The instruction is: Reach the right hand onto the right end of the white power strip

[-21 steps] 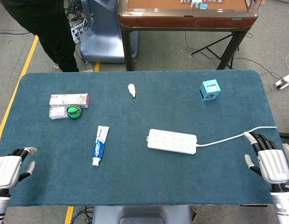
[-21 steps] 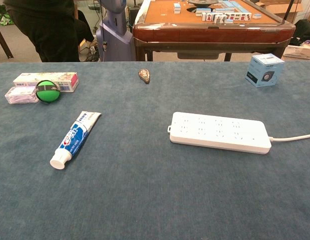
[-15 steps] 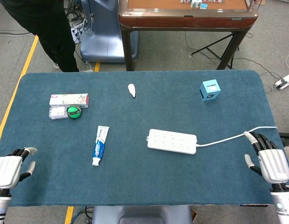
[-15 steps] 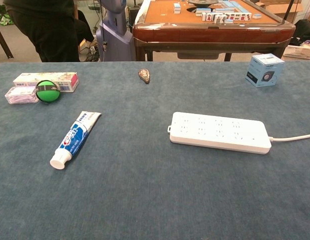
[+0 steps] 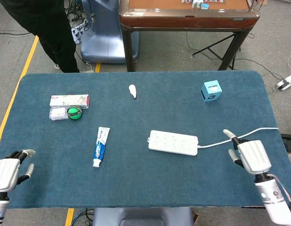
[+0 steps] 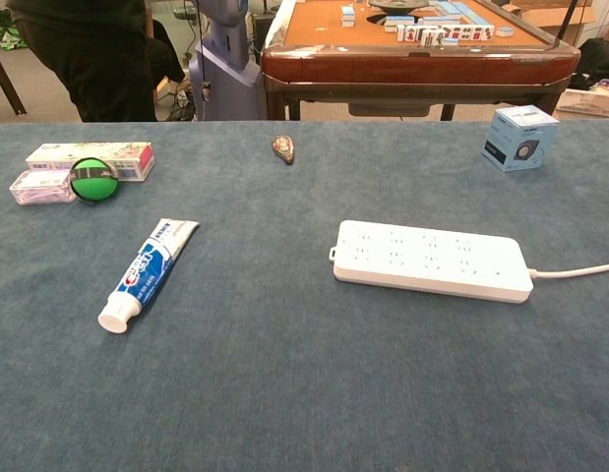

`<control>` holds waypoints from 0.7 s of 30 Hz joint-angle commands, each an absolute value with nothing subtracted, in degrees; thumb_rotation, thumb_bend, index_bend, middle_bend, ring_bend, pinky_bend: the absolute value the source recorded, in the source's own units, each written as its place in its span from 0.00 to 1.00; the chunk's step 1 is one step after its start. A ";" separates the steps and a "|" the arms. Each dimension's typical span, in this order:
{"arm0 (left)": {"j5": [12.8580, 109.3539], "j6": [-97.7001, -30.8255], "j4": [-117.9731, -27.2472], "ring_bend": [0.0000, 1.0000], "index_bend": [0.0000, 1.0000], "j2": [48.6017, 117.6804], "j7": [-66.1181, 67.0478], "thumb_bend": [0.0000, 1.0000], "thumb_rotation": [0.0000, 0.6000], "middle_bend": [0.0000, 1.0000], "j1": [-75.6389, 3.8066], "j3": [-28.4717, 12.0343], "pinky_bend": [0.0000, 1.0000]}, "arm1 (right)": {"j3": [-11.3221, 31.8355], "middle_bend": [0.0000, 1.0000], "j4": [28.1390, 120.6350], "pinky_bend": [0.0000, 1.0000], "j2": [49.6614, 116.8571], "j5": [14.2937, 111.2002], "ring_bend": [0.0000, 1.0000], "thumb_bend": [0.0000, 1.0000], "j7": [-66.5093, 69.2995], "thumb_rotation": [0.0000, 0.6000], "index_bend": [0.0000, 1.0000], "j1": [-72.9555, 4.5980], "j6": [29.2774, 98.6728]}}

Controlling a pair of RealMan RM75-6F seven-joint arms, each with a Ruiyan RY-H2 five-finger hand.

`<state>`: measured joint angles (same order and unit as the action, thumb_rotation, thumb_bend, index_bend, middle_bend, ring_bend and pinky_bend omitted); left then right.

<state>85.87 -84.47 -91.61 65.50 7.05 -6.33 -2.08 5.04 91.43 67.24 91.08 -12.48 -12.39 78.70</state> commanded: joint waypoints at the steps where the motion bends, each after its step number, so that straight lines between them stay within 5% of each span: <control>1: 86.15 -84.82 -91.84 0.40 0.42 65.30 6.94 0.44 1.00 0.44 -6.14 -1.96 0.61 | 6.47 0.85 96.08 1.00 66.61 89.00 0.97 0.43 -19.96 1.00 0.25 -16.46 72.68; 10: 85.31 -85.51 -91.98 0.40 0.42 64.67 6.07 0.44 1.00 0.44 -5.38 -2.14 0.61 | 8.23 0.99 99.92 1.00 68.86 79.49 1.00 0.67 -31.73 1.00 0.32 -22.03 63.45; 21: 83.99 -84.47 -91.25 0.40 0.42 64.68 5.39 0.44 1.00 0.44 -5.59 -2.60 0.61 | 7.78 1.00 96.99 1.00 73.01 72.89 1.00 0.83 -34.81 1.00 0.36 -25.72 59.43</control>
